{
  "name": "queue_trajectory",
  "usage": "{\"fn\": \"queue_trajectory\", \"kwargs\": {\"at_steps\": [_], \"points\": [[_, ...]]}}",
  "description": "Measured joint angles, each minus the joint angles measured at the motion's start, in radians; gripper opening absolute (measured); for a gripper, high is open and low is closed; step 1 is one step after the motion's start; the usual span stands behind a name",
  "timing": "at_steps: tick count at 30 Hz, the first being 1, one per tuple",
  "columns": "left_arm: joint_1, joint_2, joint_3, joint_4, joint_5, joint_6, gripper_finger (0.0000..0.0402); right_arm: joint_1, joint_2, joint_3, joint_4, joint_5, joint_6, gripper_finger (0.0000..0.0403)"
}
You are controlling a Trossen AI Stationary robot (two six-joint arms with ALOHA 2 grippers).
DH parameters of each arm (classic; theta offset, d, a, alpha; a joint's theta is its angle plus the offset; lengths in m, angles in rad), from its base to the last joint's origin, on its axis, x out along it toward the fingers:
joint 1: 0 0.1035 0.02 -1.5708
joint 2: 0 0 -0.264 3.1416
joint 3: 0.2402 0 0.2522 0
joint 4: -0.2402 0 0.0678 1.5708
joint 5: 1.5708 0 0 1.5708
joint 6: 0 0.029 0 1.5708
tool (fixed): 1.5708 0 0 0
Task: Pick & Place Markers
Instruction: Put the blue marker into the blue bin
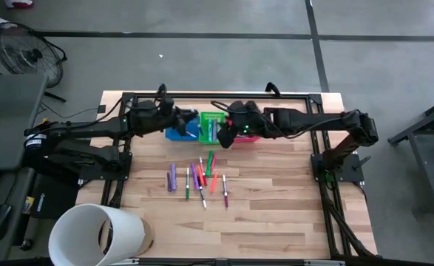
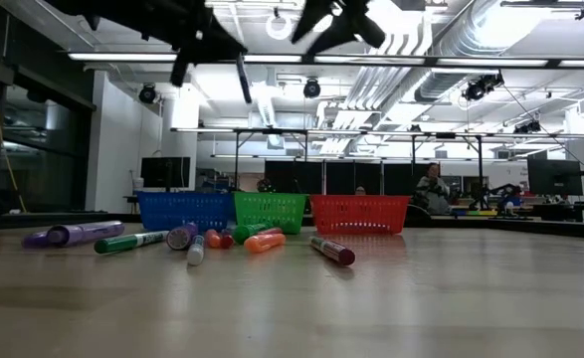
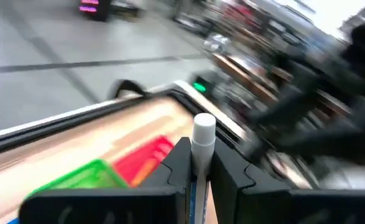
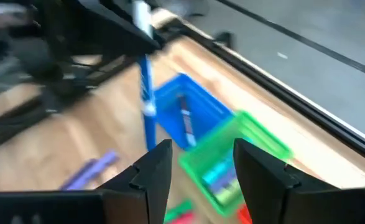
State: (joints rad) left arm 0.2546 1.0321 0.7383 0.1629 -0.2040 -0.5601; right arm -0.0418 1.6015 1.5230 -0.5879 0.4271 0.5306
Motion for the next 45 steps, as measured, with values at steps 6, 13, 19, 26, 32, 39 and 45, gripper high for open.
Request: {"fn": "queue_trajectory", "kwargs": {"at_steps": [6, 13, 19, 26, 32, 39, 45], "points": [[0.0, 0.0, 0.0, -0.099, -0.304, -0.234, 0.0027, 0.002, -0.024, 0.0, -0.192, 0.051, 0.081, 0.0162], [0.0, 0.003, 0.0, -0.205, -0.52, -0.596, 0.0027, 0.015, -0.021, 0.0, -0.3, 0.073, 0.147, 0.0162], [0.001, 0.085, 0.0, -0.284, -0.576, -0.872, 0.0027, 0.045, -0.02, 0.0, -0.304, 0.128, 0.147, 0.0161], [0.0, 0.197, 0.0, -0.375, -0.566, -1.204, 0.0027, 0.054, -0.02, 0.0, -0.311, 0.127, 0.146, 0.0161], [0.0, 0.199, 0.0, -0.528, -0.567, -1.522, 0.0027, 0.067, -0.019, 0.0, -0.314, 0.125, 0.143, 0.0161], [0.0, 0.199, 0.0, -0.641, -0.562, -1.631, 0.0027, 0.071, -0.019, 0.0, -0.316, 0.136, 0.138, 0.0162], [0.0, 0.258, -0.001, -0.646, -0.534, -1.625, 0.0027, 0.071, -0.019, 0.0, -0.316, 0.146, 0.118, 0.0162]]}}
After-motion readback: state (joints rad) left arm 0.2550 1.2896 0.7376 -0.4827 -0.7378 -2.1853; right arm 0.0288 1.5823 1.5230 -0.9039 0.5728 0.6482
